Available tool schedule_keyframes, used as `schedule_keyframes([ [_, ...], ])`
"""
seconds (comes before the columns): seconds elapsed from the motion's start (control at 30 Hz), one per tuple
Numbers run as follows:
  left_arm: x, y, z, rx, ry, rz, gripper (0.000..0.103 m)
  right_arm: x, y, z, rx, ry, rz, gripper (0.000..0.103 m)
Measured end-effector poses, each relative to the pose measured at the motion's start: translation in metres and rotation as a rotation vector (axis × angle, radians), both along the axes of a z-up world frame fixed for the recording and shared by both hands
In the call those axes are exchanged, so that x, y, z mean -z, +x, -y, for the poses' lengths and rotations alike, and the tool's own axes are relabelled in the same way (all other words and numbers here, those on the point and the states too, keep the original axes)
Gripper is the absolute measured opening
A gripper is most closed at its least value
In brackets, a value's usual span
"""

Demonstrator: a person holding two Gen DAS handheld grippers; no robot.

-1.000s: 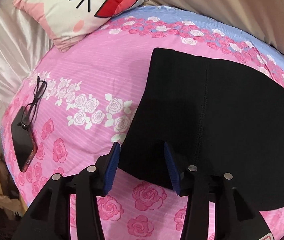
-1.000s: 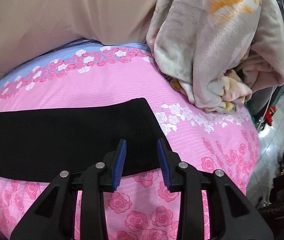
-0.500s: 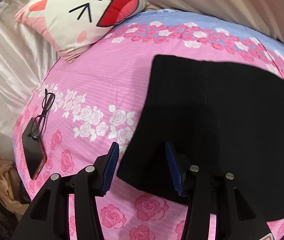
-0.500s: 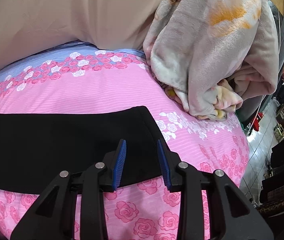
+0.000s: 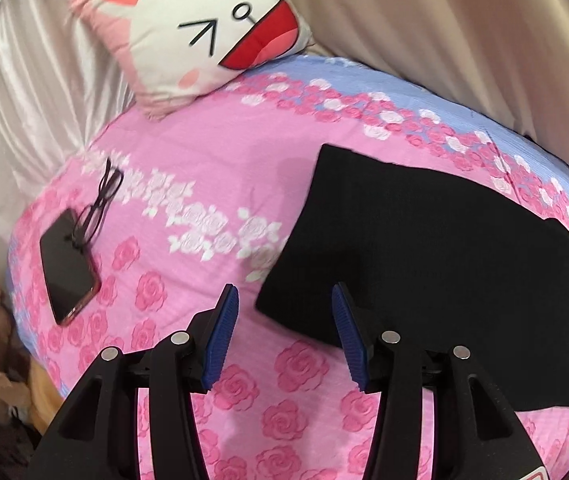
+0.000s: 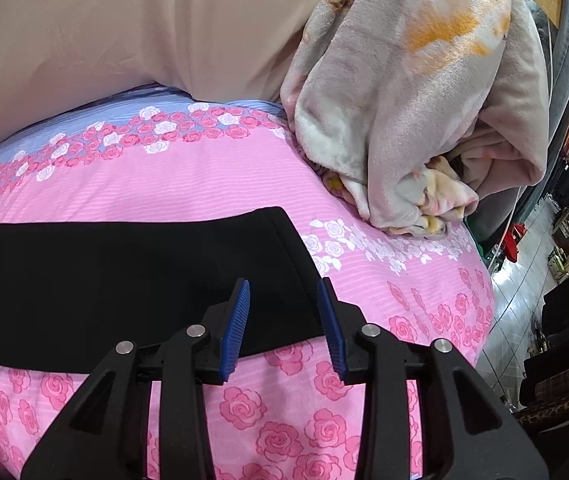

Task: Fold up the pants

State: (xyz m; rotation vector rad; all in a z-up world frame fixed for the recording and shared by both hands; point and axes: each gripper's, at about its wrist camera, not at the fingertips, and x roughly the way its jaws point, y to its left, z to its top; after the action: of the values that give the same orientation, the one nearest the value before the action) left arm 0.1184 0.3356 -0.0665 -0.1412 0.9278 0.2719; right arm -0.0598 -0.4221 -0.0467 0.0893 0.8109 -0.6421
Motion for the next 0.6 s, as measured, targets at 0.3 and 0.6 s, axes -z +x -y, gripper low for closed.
schedule_keyframes([
  [0.3, 0.045, 0.036, -0.001, 0.059, 0.034, -0.09, 0.039, 0.001, 0.005, -0.016, -0.012, 0.005, -0.01, 0.035],
  [0.6, 0.015, 0.059, -0.019, 0.039, 0.072, -0.01, 0.006, -0.008, 0.01, -0.027, -0.01, 0.001, 0.009, 0.035],
])
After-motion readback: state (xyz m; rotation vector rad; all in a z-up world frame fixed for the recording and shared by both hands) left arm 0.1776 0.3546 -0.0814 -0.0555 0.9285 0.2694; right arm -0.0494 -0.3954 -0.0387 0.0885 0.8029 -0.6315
